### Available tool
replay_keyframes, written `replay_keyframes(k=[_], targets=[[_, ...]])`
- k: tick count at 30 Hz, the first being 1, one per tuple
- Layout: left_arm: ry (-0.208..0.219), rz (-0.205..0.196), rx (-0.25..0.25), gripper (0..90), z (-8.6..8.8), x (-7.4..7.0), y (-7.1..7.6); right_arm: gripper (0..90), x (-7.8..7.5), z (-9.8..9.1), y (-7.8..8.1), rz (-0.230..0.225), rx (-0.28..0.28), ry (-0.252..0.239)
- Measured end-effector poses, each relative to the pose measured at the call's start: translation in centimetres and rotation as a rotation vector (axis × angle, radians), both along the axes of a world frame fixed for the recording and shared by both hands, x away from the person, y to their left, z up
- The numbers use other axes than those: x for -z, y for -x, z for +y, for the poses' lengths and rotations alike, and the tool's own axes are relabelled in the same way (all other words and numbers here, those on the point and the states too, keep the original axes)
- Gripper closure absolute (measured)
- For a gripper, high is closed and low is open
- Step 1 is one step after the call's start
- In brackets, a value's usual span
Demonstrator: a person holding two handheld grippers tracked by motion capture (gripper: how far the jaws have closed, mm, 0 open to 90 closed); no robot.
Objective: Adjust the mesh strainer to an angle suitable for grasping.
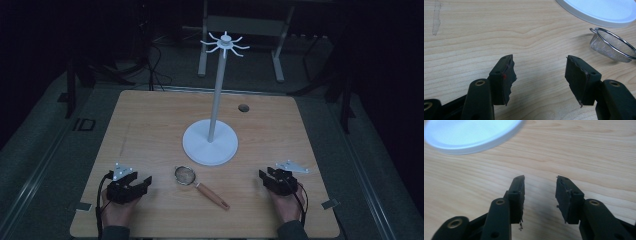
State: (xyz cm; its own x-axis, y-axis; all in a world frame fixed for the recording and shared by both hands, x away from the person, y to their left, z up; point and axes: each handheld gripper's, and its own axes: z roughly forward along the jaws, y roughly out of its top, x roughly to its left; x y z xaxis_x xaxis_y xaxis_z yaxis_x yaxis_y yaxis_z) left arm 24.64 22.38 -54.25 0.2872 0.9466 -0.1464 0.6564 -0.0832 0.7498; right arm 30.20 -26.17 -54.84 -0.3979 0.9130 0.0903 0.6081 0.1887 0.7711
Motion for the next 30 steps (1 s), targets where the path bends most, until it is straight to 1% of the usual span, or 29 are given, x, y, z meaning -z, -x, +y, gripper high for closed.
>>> replay_keyframes(k=[3,4,6,11,12,15,17,19,20,22,23,24,27,30], targets=[[0.0,-0.006,0.001,40.7,0.0,-0.1,0.1,56.5,-0.2,0.7,0.5,0.007,-0.054,-0.017],[-0.001,-0.007,0.002,40.6,0.0,-0.1,0.1,55.6,-0.3,0.9,0.7,0.009,-0.062,-0.022],[-0.001,-0.005,0.001,40.7,0.0,-0.1,0.1,51.7,-0.6,1.5,1.0,0.013,-0.099,-0.044],[-0.001,-0.006,0.001,40.7,0.0,-0.1,0.1,52.7,-1.0,3.2,1.8,0.01,-0.157,-0.057],[-0.001,-0.006,0.0,40.6,0.0,-0.1,0.1,54.0,-1.1,3.4,1.9,0.01,-0.17,-0.06],[-0.002,-0.006,0.002,40.7,0.0,-0.1,0.1,63.5,-1.4,4.4,2.5,-0.003,-0.214,-0.056],[-0.003,-0.006,0.001,40.7,0.0,-0.1,0.1,67.3,-1.7,5.0,2.8,-0.015,-0.233,-0.046],[-0.003,-0.006,0.002,40.7,0.0,-0.1,0.1,71.8,-1.9,5.5,3.2,-0.019,-0.246,-0.055],[-0.003,-0.005,0.002,40.6,0.0,-0.1,0.1,75.4,-2.0,5.8,3.4,-0.021,-0.254,-0.06],[-0.003,-0.005,0.002,40.6,0.0,-0.1,0.1,82.8,-1.9,6.3,3.8,-0.025,-0.275,-0.06],[-0.004,-0.006,0.002,40.7,0.0,-0.1,0.1,84.9,-1.9,6.5,3.9,-0.026,-0.295,-0.063],[-0.003,-0.005,0.002,40.6,0.0,-0.1,0.1,86.2,-1.8,6.8,4.0,-0.02,-0.317,-0.074],[-0.004,-0.005,0.002,40.7,0.0,-0.1,0.1,89.7,-1.5,7.6,4.3,0.01,-0.359,-0.122],[-0.004,-0.005,0.002,40.7,0.0,-0.1,0.1,90.0,-1.2,8.5,4.7,0.023,-0.409,-0.139]])
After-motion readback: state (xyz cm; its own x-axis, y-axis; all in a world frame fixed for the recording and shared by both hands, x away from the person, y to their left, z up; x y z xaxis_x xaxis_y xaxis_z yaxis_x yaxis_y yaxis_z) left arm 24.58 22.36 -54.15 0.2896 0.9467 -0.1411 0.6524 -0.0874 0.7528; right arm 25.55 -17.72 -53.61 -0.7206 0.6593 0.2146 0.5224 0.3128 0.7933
